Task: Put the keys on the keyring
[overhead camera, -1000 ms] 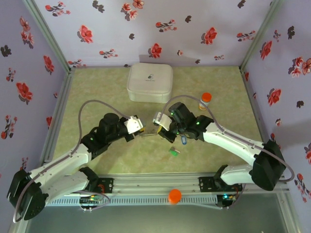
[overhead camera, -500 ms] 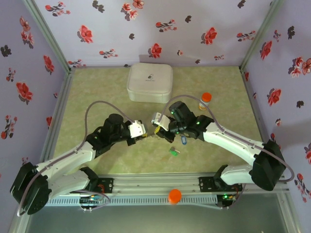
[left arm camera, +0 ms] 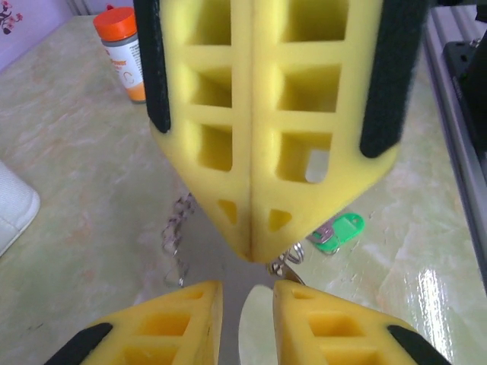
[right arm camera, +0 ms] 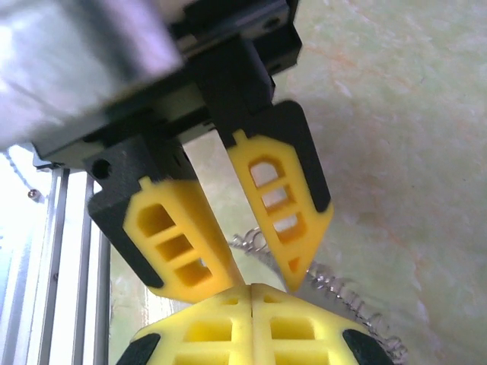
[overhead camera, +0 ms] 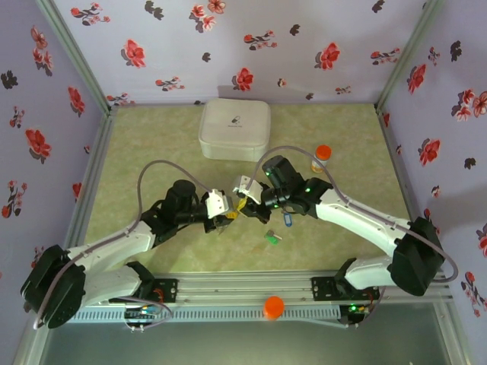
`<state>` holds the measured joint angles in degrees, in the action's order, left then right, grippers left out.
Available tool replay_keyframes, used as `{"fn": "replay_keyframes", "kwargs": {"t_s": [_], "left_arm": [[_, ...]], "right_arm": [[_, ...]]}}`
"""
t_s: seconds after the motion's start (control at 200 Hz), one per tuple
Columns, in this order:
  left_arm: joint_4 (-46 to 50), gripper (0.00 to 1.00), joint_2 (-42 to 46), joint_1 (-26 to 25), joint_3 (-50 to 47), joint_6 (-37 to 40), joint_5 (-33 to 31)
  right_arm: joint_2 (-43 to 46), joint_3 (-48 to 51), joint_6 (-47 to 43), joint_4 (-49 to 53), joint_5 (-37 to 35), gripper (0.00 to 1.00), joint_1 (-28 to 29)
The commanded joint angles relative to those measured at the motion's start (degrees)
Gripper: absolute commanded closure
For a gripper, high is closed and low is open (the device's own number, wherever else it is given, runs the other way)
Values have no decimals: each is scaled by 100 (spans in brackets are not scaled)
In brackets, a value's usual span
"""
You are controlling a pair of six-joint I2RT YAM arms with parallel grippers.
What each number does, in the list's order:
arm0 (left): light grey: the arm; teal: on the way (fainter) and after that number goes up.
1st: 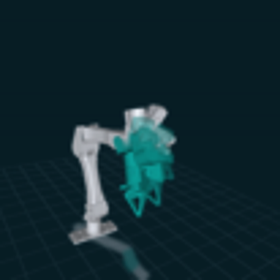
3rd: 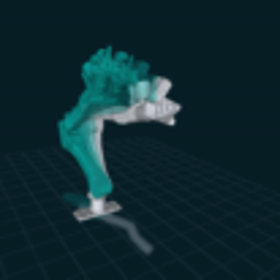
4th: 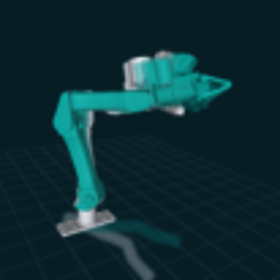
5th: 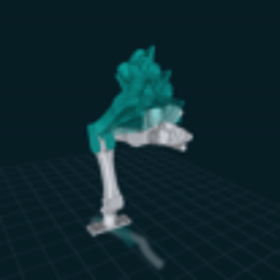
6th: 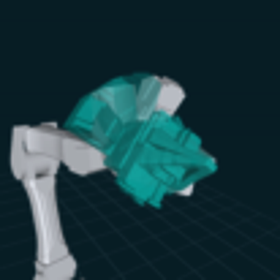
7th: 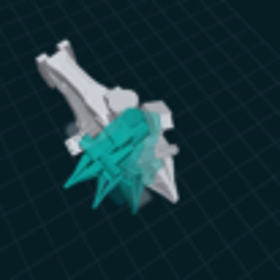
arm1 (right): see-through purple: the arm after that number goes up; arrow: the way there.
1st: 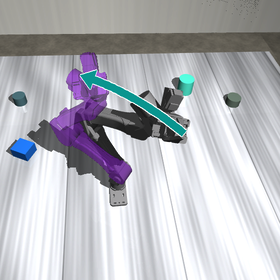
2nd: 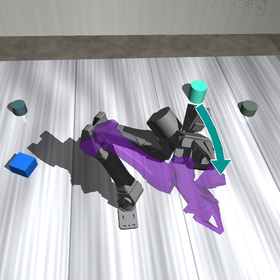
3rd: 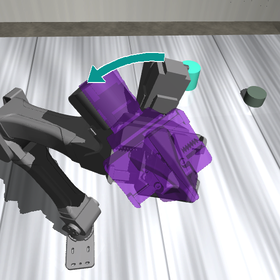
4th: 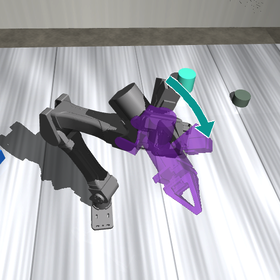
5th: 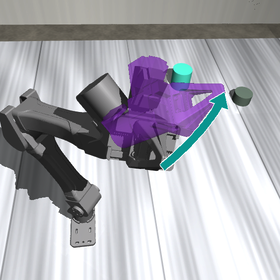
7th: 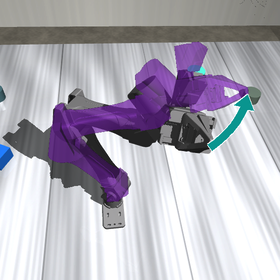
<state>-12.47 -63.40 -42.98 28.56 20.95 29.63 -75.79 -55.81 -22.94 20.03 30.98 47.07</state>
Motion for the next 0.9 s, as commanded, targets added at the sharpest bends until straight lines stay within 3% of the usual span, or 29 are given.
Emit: {"fn": "replay_keyframes", "kwargs": {"t_s": [0.0, 0.895], "left_arm": [[-348, 74, -119, -35, -88, -322, 330], [-886, 85, 118, 53, -357, -635, 377]], "right_arm": [[-6, -192, 51, -308, 371, 100, -31], [-12, 25, -106, -387, 286, 100, 130]]}}
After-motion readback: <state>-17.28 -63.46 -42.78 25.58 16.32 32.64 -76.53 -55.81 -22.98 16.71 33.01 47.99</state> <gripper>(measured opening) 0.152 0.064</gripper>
